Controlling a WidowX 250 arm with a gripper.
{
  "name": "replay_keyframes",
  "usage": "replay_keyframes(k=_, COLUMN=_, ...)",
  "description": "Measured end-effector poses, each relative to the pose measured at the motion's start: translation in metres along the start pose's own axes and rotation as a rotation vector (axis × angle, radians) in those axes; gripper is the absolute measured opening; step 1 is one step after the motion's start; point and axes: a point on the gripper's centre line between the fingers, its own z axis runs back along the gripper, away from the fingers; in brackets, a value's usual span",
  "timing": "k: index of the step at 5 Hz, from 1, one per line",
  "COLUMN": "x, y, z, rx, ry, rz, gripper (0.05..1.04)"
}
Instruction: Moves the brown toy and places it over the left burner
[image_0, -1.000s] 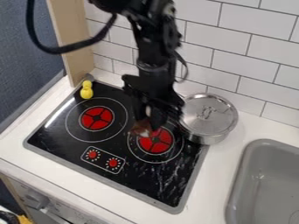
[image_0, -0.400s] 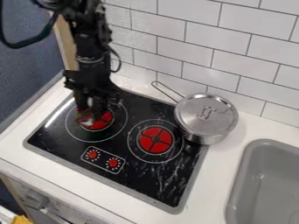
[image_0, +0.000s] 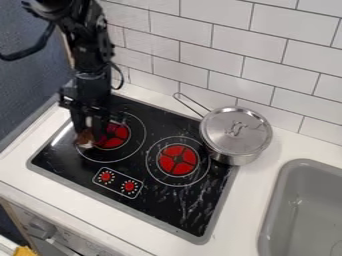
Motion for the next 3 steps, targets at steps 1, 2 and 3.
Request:
replay_keyframes(k=1, x=0.0025, y=0.0032, z=0.0019, rx=0.002, ry=0.004, rz=0.016, gripper=0.419)
replay_keyframes(k=2, x=0.0025, y=0.0026, z=-0.0021, rx=-0.002, ry=0.022, rz=0.036, gripper=0.731)
replay_keyframes(k=3, x=0.0036, y=0.0029, z=-0.0004, rx=-0.001, ry=0.026, rz=0.037, gripper=0.989)
